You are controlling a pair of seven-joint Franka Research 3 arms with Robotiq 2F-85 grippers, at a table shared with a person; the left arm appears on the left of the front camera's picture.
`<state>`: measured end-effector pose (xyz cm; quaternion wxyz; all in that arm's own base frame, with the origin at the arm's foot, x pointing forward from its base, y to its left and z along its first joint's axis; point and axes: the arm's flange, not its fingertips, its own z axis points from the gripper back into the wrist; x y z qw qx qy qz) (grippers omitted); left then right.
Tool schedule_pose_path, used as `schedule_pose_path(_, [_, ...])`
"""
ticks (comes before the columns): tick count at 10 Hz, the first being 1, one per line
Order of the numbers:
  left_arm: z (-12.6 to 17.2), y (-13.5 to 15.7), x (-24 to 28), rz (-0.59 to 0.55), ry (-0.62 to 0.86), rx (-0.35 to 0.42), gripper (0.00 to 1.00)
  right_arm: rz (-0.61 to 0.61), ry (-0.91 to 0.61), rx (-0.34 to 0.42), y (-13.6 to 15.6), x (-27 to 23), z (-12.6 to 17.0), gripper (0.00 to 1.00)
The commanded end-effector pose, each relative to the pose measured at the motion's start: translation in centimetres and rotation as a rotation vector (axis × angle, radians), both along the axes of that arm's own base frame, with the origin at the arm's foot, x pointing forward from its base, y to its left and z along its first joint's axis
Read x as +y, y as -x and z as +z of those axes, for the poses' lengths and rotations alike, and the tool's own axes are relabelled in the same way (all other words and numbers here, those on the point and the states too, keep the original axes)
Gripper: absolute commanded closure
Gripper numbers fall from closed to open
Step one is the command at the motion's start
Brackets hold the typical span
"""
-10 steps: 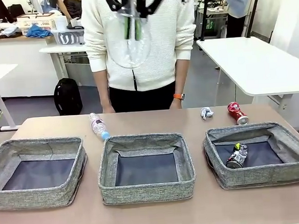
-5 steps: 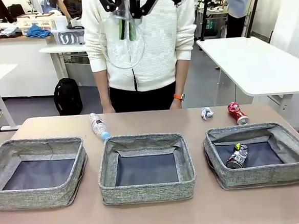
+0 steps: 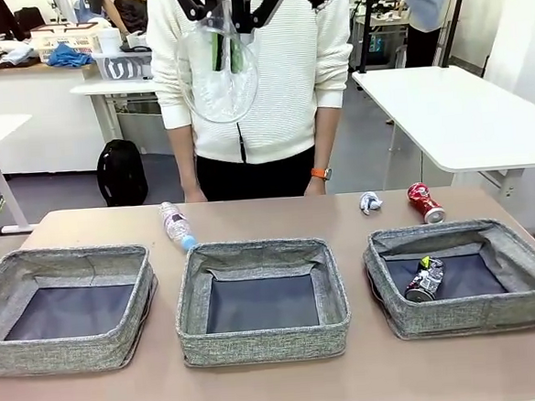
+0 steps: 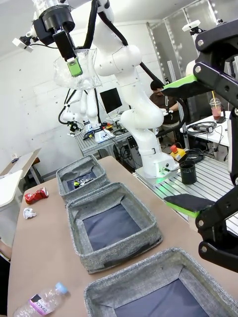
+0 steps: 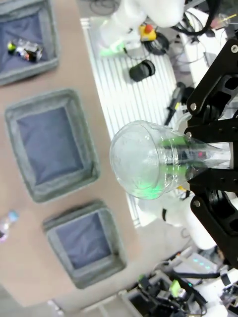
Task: Sort the waste into the appropriate baskets.
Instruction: Place the picked waste into the Fabric basket indicated by the person.
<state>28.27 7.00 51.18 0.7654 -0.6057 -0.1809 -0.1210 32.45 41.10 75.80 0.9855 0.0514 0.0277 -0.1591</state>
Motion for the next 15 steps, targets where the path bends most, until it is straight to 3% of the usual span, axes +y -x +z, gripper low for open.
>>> schedule_pose_path(1, [0.25,0.02,-0.18,-0.002,0.019,-0.009,0.00,0.007,-0.010,0.015,-0.01,-0.37,0.22,0.85])
schedule_pose_path(15, [0.25,0.02,-0.18,-0.002,0.019,-0.009,0.00,0.007,-0.010,0.015,-0.01,-0.37,0.22,0.85])
